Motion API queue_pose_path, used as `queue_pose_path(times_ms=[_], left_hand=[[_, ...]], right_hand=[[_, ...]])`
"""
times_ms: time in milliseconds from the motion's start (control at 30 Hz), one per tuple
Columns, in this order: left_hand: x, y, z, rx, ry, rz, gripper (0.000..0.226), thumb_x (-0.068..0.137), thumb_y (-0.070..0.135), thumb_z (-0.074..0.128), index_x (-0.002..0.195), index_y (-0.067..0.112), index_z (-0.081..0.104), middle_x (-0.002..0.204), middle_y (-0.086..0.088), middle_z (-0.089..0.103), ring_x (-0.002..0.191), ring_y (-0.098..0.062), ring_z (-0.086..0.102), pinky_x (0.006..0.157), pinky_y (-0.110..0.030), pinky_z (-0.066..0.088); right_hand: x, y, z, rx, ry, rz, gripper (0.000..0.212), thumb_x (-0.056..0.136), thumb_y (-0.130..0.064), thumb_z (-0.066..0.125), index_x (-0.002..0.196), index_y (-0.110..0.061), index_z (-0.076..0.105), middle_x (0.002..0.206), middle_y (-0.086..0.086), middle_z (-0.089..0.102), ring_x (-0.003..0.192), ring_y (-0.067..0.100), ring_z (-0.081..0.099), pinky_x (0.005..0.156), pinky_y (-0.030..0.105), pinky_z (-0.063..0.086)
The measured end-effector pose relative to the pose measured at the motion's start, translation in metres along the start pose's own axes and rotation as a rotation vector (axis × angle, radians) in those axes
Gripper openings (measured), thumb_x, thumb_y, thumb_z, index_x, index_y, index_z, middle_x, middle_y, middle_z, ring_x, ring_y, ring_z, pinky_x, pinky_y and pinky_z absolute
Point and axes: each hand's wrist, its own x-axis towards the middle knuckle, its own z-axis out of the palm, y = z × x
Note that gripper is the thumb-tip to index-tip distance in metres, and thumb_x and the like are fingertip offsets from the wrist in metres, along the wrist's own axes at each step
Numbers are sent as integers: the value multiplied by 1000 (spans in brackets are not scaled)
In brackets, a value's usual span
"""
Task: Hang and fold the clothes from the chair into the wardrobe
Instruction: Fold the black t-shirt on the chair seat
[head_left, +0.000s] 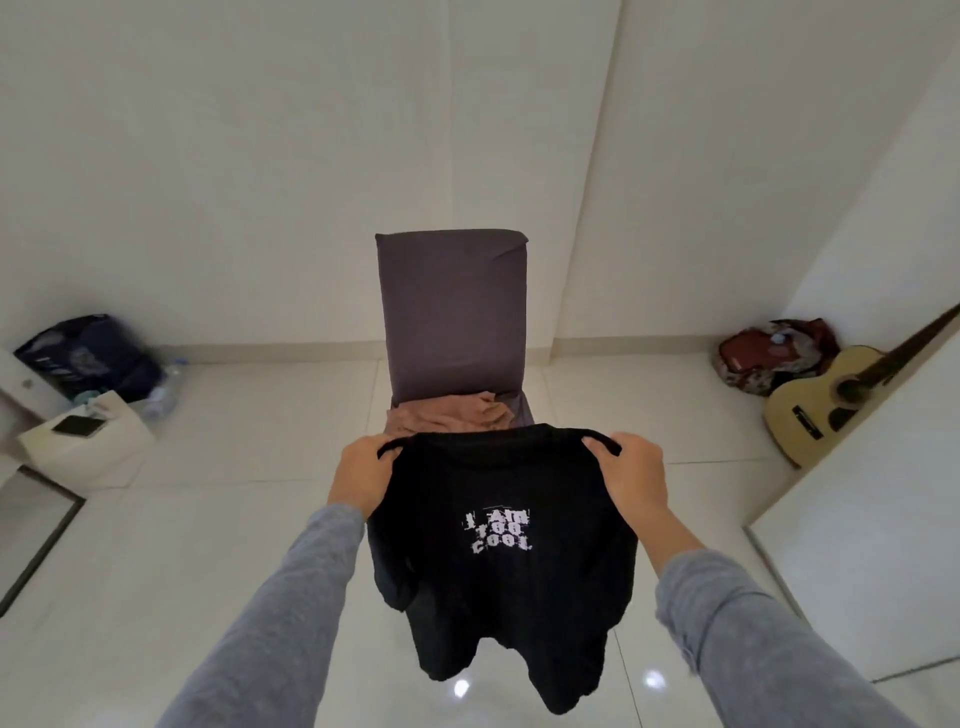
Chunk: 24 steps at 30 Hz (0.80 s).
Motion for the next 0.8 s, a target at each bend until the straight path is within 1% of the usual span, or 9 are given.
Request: queue_pose_path(times_ms=[100, 200, 300, 367, 433, 500, 567, 700, 800], left_hand=[[24, -22, 12, 34, -14, -18, 22, 93, 10, 51, 105, 4, 68, 101, -17, 68, 94, -32, 61, 83, -30, 42], [49, -40, 25, 71, -7, -15, 23, 94, 9, 47, 105, 4, 67, 103, -16, 67, 92, -31, 60, 80, -28, 41], [66, -49, 33, 78, 3, -22, 23, 95, 8, 45, 105, 5, 65, 102, -14, 66, 89, -27, 58, 79, -25, 38], [82, -53, 37, 96, 7, -23, 23, 95, 11, 44, 105, 6, 64, 102, -12, 66, 87, -24, 56, 79, -26, 38], [99, -54, 39, 115, 9, -32, 23, 96, 14, 43, 105, 8, 63, 101, -9, 66, 85, -22, 55, 79, -27, 40], [122, -56, 41, 138, 14, -40, 23, 97, 15, 42, 104, 9, 63, 100, -8, 65, 84, -21, 54, 78, -29, 41], [148, -59, 47, 169, 23, -36, 22, 96, 15, 42, 102, 9, 62, 99, -9, 65, 85, -24, 56, 78, -32, 43], [203, -61, 64, 220, 48, -47, 22, 97, 17, 41, 101, 9, 61, 95, -8, 62, 83, -24, 55, 74, -35, 45], [245, -59, 80, 220, 84, -79, 23, 98, 17, 39, 102, 9, 60, 95, -8, 60, 83, -24, 53, 72, -35, 43]], right_hand=[[13, 9, 27, -50, -46, 50, 39, 93, -30, 55, 63, -7, 46, 63, 8, 50, 60, 23, 47, 54, 32, 35], [32, 16, 55, -58, -96, 101, 26, 97, -18, 46, 76, -4, 49, 82, 15, 57, 74, 25, 50, 66, 32, 37], [45, 21, 71, -70, -90, 91, 21, 98, -14, 41, 83, -4, 51, 88, 15, 55, 78, 25, 49, 69, 33, 38], [58, 21, 79, -122, -73, 62, 21, 100, -20, 39, 90, -7, 52, 88, 10, 57, 77, 25, 52, 67, 35, 42], [74, 16, 85, -224, -60, 52, 22, 101, -29, 35, 94, -14, 50, 83, 4, 57, 73, 24, 55, 62, 34, 45], [96, 10, 95, -315, -48, 42, 22, 101, -33, 32, 94, -18, 47, 77, 1, 55, 66, 22, 54, 56, 30, 40], [120, 5, 107, -352, -26, 25, 23, 101, -34, 33, 93, -18, 48, 73, 2, 55, 61, 21, 52, 52, 28, 36], [181, -1, 143, -236, 6, -2, 25, 101, -28, 36, 89, -11, 51, 73, 5, 59, 62, 24, 54, 56, 36, 44], [226, -6, 170, -146, -3, 20, 24, 101, -26, 36, 88, -11, 49, 74, 4, 56, 65, 24, 53, 55, 33, 40]])
